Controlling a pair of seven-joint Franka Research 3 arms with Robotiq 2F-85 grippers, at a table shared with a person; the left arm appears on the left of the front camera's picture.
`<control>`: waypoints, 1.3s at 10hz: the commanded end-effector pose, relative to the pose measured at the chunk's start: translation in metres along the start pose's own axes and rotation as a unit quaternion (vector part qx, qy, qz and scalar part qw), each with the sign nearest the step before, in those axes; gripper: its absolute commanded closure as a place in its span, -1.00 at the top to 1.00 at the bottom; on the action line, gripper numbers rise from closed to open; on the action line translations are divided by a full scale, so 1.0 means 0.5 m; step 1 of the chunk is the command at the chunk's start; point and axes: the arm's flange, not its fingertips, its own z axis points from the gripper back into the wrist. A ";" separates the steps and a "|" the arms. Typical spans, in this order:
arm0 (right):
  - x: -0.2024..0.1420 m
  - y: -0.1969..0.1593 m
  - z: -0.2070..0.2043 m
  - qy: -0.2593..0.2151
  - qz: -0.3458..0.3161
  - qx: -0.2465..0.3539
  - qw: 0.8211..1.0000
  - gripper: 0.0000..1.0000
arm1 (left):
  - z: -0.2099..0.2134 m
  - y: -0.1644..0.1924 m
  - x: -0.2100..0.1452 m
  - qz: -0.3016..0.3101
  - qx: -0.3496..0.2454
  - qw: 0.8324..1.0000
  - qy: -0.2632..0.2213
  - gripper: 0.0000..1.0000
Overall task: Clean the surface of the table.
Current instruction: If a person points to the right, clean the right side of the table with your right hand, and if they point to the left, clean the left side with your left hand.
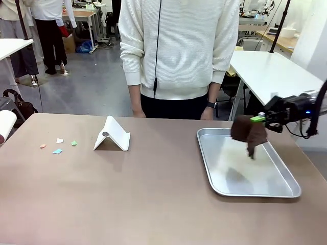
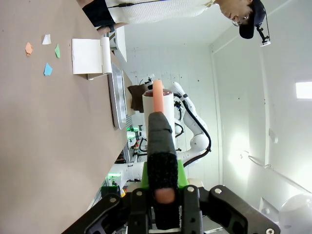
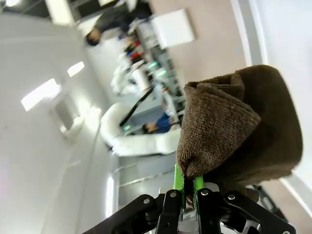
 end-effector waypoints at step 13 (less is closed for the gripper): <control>-0.240 -0.275 0.422 -0.223 0.016 0.219 0.950 -0.83 | 0.000 -0.007 -0.007 -0.003 0.000 1.000 0.006 -1.00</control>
